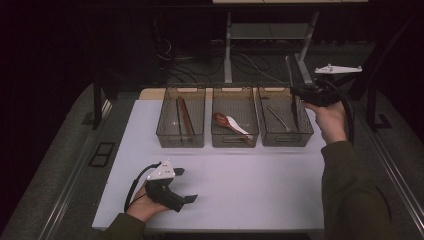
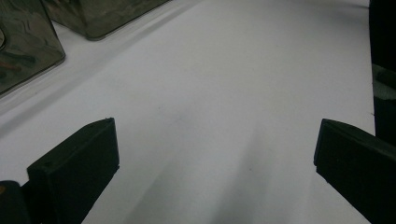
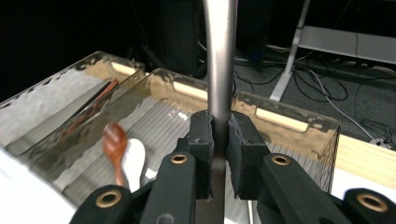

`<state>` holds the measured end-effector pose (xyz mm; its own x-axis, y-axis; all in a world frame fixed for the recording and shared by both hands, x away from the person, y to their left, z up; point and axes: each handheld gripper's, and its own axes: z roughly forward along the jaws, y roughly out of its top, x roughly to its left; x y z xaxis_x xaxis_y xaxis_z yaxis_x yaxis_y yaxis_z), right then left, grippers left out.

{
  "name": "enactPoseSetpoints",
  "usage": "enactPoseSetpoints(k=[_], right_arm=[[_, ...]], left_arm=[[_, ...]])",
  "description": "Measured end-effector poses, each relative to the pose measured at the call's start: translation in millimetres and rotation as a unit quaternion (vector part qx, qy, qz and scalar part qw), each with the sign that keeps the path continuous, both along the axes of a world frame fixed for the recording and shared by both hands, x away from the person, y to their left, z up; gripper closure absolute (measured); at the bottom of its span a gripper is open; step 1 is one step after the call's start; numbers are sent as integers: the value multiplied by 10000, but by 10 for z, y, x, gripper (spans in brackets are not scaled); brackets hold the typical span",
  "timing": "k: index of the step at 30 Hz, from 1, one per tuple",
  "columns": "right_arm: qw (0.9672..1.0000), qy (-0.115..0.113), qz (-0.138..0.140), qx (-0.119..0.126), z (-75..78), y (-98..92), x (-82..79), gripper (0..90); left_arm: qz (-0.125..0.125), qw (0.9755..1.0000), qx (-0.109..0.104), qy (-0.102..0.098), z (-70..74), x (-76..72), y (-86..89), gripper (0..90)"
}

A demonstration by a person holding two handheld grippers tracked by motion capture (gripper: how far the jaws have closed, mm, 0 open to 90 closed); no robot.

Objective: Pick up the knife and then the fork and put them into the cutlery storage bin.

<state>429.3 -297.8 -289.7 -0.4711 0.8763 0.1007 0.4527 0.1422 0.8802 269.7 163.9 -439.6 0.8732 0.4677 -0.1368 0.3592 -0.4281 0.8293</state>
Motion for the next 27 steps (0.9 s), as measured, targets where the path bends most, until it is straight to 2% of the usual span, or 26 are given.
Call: enactPoseSetpoints(k=[6, 10, 20, 27], right_arm=[[9997, 81, -229, -86, -144, 35, 214, 805], [9989, 254, -382, -49, -290, 35, 310, 805], [9965, 655, -512, -102, -615, 89, 397, 804], [9928, 1009, -623, -186, -793, 67, 430, 804]], left_arm=[[-18, 10000, -33, -3, 1, 2, 5, 0], [-18, 10000, -57, 0, 4, -4, 3, 0], [-45, 10000, -66, -7, 7, 0, 5, 0], [-57, 10000, -58, -8, 3, 1, 0, 0]])
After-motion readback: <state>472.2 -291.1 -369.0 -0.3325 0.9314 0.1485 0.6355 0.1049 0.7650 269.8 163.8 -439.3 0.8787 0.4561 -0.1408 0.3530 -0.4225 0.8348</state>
